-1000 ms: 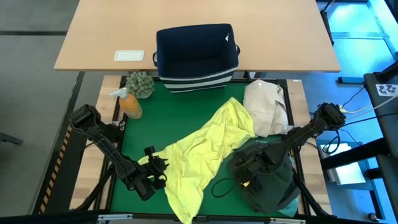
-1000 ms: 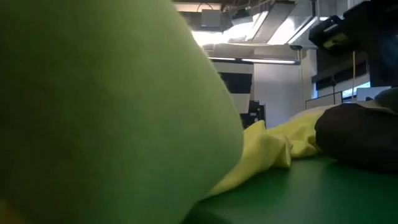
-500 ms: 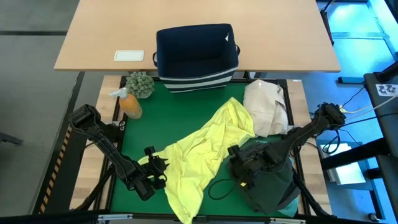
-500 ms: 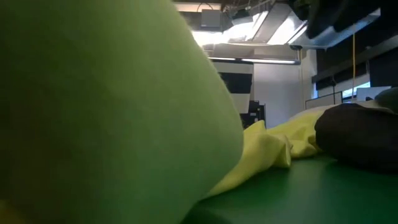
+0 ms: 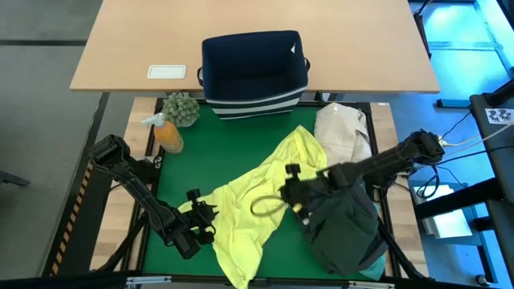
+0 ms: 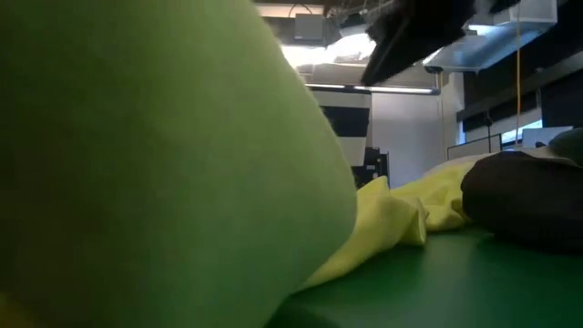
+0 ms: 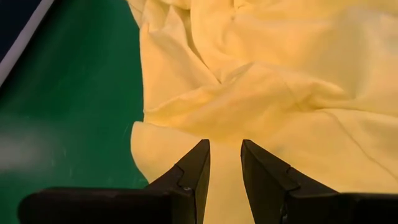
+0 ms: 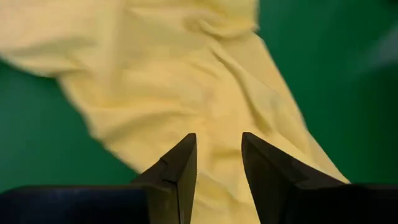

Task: Fold laundry
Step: Fold the yellow shirt on the table

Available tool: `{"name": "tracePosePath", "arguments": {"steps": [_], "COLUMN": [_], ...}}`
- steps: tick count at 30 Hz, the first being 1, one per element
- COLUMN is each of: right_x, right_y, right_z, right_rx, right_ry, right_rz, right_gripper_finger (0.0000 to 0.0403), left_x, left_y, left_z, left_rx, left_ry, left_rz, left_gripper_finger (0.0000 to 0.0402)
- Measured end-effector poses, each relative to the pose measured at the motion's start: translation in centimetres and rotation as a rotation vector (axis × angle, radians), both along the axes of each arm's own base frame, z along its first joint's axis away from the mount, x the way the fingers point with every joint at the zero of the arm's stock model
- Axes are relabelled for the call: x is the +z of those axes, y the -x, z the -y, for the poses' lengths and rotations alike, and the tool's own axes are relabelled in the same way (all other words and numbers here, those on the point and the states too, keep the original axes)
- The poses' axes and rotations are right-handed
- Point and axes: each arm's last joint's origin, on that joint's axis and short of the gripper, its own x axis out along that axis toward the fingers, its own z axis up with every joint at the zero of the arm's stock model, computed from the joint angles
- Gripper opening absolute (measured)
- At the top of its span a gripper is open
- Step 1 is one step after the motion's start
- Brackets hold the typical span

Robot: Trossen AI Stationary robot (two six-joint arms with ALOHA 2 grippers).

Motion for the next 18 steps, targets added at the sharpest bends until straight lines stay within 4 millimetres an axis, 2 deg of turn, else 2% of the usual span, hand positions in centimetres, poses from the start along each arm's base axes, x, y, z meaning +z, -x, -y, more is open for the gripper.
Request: {"name": "tracePosePath", "arguments": {"steps": [9,18], "right_x": [-2.8,-5.5], "right_y": [-0.1,1.0], "right_z": [6.3,10.3], "right_rx": [-0.173,-0.299], "right_ry": [-0.018,-0.04], "right_rz": [-0.105,-0.199], "right_gripper_finger": [0.0127,0.0127], "left_x": [2.2,2.3], "left_y": [-1.1,-1.6], "left_z": [1.1,1.4], "left_rx": [-0.061,-0.047], "left_ry": [-0.004,0.061], "left_rz": [0.028,0.036], "left_gripper_finger": [0.0086,0.0086]}}
